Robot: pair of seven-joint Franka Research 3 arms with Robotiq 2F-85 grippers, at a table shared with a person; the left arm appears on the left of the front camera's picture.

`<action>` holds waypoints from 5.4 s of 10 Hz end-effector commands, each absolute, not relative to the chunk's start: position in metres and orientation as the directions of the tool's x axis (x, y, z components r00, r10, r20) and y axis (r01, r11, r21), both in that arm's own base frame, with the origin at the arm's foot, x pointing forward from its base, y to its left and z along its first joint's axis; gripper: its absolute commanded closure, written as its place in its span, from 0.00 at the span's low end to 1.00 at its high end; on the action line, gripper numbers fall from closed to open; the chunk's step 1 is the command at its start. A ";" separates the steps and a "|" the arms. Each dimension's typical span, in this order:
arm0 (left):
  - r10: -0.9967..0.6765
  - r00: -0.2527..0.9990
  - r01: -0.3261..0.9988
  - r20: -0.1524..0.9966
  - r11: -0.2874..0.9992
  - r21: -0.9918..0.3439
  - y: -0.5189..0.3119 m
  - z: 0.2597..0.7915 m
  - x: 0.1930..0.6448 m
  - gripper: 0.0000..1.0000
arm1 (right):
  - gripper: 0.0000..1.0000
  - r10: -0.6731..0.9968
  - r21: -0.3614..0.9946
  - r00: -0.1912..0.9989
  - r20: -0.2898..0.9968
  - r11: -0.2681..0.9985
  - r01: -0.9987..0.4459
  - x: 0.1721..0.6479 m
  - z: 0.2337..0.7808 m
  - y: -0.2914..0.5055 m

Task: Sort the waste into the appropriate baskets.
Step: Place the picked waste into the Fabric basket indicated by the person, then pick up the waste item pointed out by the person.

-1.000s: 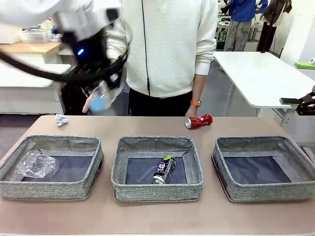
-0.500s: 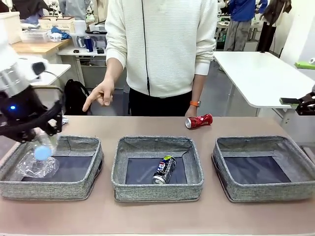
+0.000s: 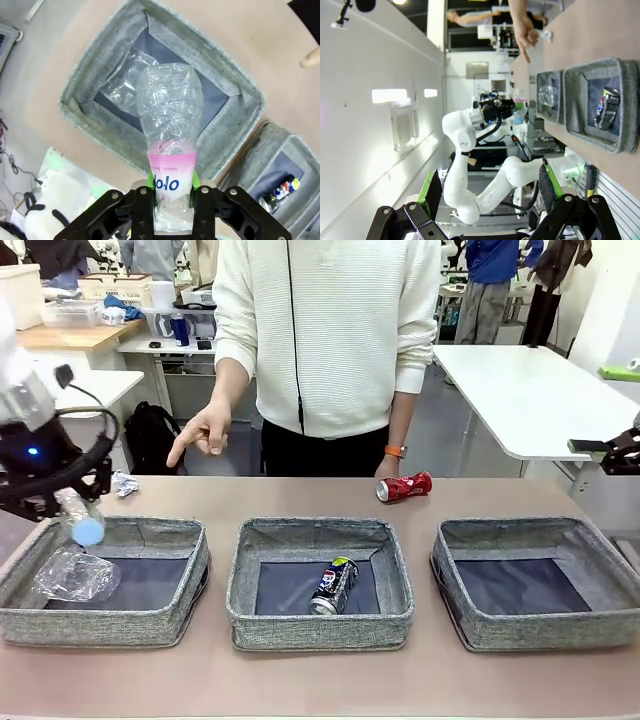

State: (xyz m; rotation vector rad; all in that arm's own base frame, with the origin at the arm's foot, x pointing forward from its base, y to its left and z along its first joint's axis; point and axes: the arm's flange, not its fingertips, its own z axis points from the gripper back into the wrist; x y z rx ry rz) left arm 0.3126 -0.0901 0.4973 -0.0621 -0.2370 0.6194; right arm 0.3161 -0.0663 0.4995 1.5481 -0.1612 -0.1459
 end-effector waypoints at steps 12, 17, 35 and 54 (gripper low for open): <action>0.592 0.769 -0.540 0.240 0.803 -0.250 -0.093 0.466 0.310 0.00 | 0.00 -0.202 1.000 0.979 0.013 0.001 -0.013 0.317 0.501 -0.065; 0.331 0.933 -0.074 0.140 0.558 -0.826 -0.106 0.526 0.297 0.00 | 0.00 -0.202 1.000 0.979 0.013 0.001 -0.013 0.317 0.501 -0.065; 0.246 0.968 0.029 0.055 0.111 -0.993 0.062 0.498 0.326 0.00 | 0.00 -0.202 1.000 0.979 0.013 0.001 -0.013 0.317 0.501 -0.065; 0.246 0.968 0.029 0.055 0.111 -0.993 0.062 0.498 0.326 0.00 | 0.00 -0.202 1.000 0.979 0.013 0.001 -0.013 0.317 0.501 -0.065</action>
